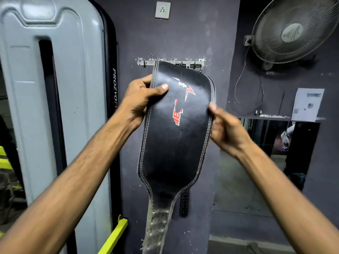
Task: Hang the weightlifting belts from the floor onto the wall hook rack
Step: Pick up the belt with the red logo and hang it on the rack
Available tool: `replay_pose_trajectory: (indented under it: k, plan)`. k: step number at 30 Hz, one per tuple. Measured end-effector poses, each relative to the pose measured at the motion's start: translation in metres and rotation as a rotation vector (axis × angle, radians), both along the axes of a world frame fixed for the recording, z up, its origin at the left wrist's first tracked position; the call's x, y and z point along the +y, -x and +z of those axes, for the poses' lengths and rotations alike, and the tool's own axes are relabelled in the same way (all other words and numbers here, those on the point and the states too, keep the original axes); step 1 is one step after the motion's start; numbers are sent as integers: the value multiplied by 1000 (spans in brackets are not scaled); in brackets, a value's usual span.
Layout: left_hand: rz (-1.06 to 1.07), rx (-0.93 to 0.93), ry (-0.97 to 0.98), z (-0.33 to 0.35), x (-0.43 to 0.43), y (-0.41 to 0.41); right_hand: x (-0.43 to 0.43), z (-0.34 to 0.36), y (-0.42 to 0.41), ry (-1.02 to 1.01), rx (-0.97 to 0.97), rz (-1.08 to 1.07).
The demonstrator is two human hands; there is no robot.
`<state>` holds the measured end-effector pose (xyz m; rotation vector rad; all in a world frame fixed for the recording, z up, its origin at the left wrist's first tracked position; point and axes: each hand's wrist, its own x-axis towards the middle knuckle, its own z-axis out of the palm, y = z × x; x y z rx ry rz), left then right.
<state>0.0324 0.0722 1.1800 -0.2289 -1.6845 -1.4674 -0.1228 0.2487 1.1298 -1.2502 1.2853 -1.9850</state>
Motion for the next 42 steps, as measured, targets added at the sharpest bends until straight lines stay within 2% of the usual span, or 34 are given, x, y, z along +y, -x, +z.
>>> replay_pose_trajectory:
  k: [3, 7, 9, 12, 17, 19, 24, 28, 31, 35, 38, 40, 42]
  plan:
    - [-32, -26, 65, -11, 2, -1, -7, 47, -5, 99, -146, 20]
    - [-44, -89, 95, -23, -3, -1, -17, 57, -10, 70, -220, -2]
    - [-36, -189, 48, -18, -4, -2, -19, 48, -7, 76, -185, -78]
    - [27, -331, -24, -4, -5, 6, -16, 37, -6, 115, -7, -193]
    - [-62, -222, -169, 16, 12, 22, -4, 22, -2, 180, 258, -215]
    - [-47, -149, -149, 19, 18, 30, 5, 24, 4, 138, 237, -173]
    - [8, -86, 47, 2, 36, 49, 26, 70, 27, 7, 19, -72]
    - [55, -91, 43, -14, 45, 58, 19, 84, 43, -46, -36, -121]
    - [12, -172, -82, -15, 42, 62, 8, 65, 49, -9, 39, -223]
    - [-100, -336, -210, -2, 39, 68, 3, 40, 53, 40, 178, -204]
    - [-209, -331, -366, 5, 38, 79, 5, 30, 56, 63, 265, -172]
    - [-170, -291, -378, 7, 35, 87, 5, 27, 63, 55, 266, -137]
    - [-9, -230, -286, 6, 30, 96, 3, 28, 72, 16, 233, -68]
